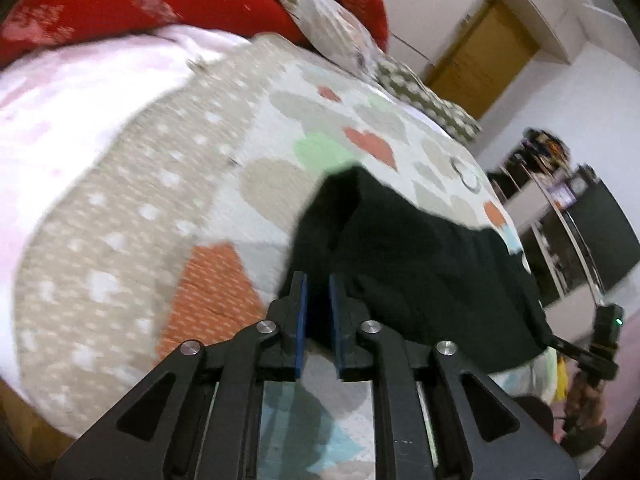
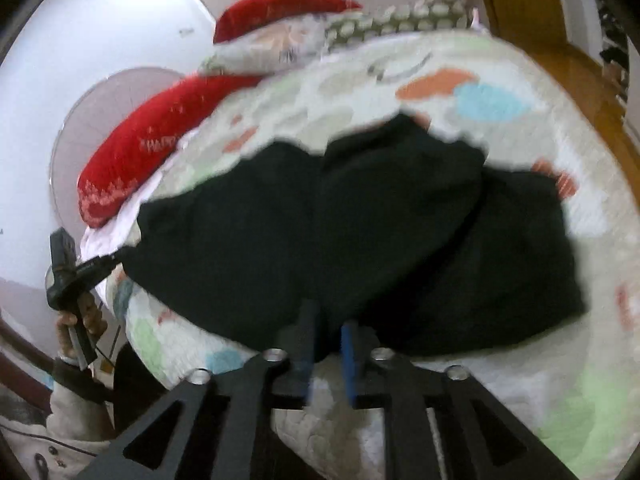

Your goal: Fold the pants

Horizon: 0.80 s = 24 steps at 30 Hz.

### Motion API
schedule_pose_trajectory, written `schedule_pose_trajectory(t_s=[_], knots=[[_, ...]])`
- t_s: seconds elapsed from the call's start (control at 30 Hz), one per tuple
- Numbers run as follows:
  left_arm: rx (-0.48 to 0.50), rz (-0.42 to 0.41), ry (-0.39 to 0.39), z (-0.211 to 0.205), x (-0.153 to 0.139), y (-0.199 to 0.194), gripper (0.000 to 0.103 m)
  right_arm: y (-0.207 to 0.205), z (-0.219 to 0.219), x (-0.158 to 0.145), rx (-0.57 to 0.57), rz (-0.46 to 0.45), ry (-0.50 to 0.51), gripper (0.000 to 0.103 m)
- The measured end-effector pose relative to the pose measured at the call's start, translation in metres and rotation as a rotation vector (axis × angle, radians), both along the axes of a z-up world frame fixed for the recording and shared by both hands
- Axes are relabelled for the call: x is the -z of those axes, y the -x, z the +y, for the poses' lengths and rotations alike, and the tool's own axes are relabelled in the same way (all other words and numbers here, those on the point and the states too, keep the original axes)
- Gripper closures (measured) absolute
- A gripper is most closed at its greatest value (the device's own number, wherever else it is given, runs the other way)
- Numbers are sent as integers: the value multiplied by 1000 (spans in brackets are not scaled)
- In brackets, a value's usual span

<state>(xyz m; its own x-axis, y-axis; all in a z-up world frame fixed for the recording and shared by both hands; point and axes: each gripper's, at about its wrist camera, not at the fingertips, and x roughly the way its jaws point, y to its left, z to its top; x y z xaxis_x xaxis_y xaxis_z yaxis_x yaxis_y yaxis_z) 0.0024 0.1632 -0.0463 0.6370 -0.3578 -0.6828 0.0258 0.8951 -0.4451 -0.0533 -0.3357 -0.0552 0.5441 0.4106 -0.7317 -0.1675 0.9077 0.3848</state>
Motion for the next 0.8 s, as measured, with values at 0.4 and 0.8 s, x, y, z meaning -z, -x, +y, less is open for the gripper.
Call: schedule_pose_trajectory(t_s=[0.4, 0.8], knots=[[51, -65, -148, -57, -26, -14, 52, -47, -16, -25, 160, -104, 105, 57], [1, -14, -116, -52, -3, -36, 37, -94, -56, 14, 283, -34, 4, 57]])
